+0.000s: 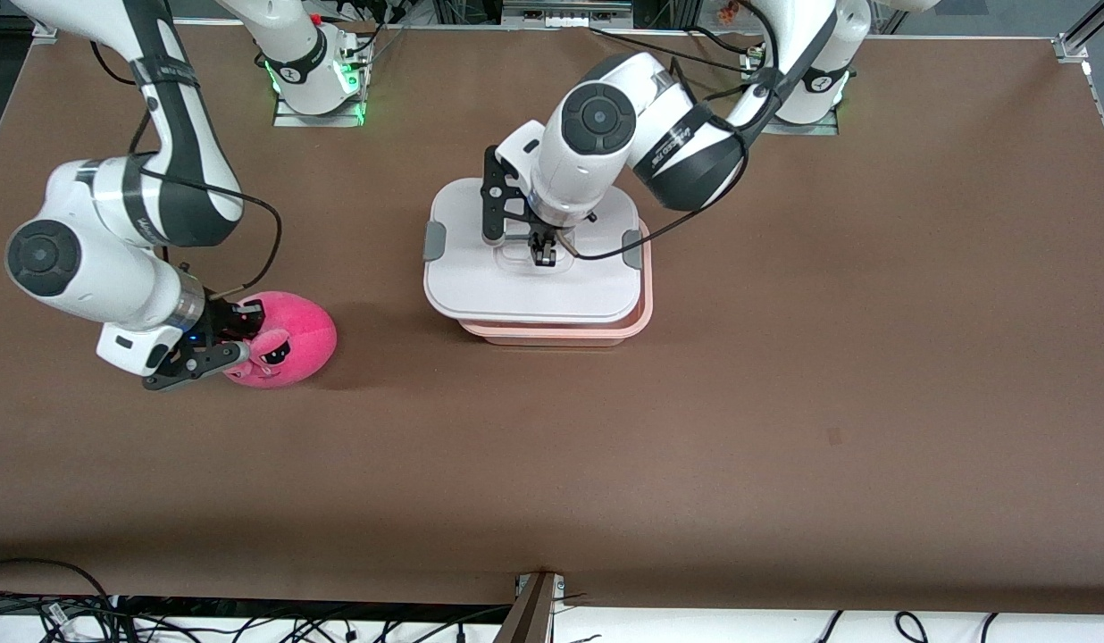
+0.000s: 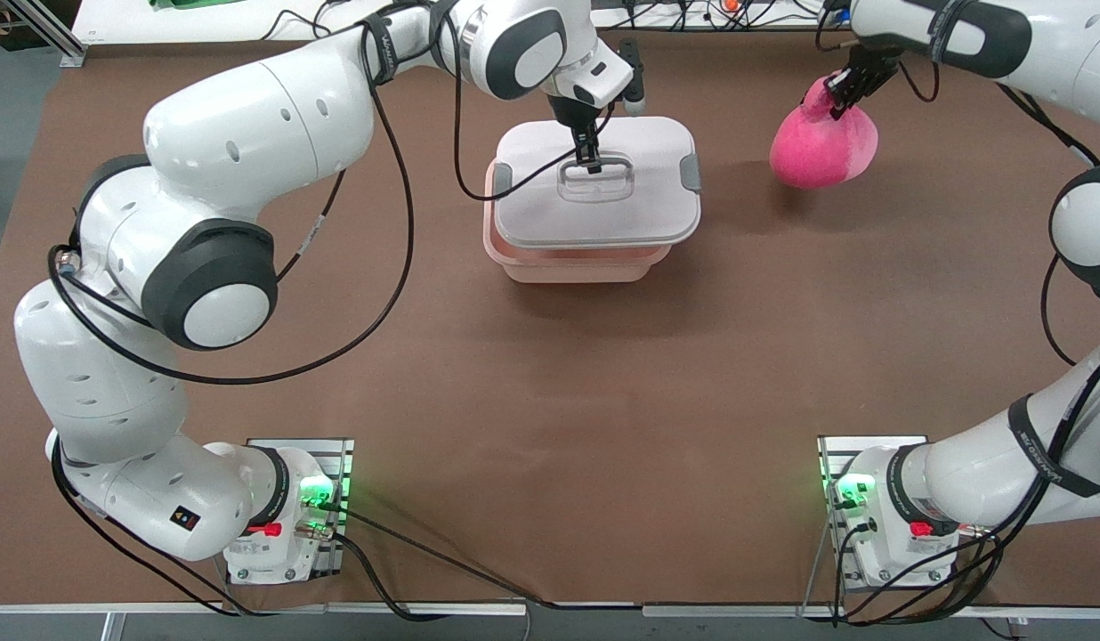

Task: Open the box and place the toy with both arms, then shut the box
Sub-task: 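Lift the lid with the left gripper while the right gripper grasps the toy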

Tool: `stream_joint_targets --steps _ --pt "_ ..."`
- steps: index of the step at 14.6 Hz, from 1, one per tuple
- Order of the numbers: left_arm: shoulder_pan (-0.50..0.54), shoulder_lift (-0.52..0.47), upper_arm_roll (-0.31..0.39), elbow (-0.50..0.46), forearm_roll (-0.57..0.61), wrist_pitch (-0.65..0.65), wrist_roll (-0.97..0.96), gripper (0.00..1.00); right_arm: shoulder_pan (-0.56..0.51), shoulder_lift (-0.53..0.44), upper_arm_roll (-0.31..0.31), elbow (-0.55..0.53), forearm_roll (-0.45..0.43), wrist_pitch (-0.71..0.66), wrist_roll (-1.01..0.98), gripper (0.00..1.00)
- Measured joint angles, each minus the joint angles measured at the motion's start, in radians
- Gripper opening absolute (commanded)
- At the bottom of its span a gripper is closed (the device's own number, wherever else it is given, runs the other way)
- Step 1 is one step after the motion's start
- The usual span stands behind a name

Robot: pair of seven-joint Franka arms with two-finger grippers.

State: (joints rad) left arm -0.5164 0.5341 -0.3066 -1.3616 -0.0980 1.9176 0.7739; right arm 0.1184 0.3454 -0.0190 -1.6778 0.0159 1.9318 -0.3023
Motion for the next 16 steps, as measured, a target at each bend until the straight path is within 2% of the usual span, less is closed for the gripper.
stream_joint_targets --steps 3,5,11,14,16 --pt "0.066 -0.034 0.011 0.005 0.004 -0.089 0.032 0.00 0.001 -0.005 0.036 0.096 0.000 -0.137 -0.050 0.00" --pt "0.137 -0.056 0.013 0.006 0.040 -0.129 0.081 0.00 0.003 -0.011 0.087 0.141 0.000 -0.192 -0.066 0.00" --pt "0.286 -0.084 0.015 0.005 0.077 -0.159 0.195 0.00 0.010 -0.045 0.321 0.178 -0.006 -0.244 -0.067 0.00" --pt "0.304 -0.084 0.016 0.004 0.079 -0.160 0.231 0.00 0.020 -0.046 0.451 0.178 -0.088 -0.244 -0.067 0.00" --pt "0.318 -0.084 0.017 0.003 0.082 -0.161 0.235 0.00 0.067 -0.044 0.493 0.178 -0.150 -0.244 -0.067 0.00"
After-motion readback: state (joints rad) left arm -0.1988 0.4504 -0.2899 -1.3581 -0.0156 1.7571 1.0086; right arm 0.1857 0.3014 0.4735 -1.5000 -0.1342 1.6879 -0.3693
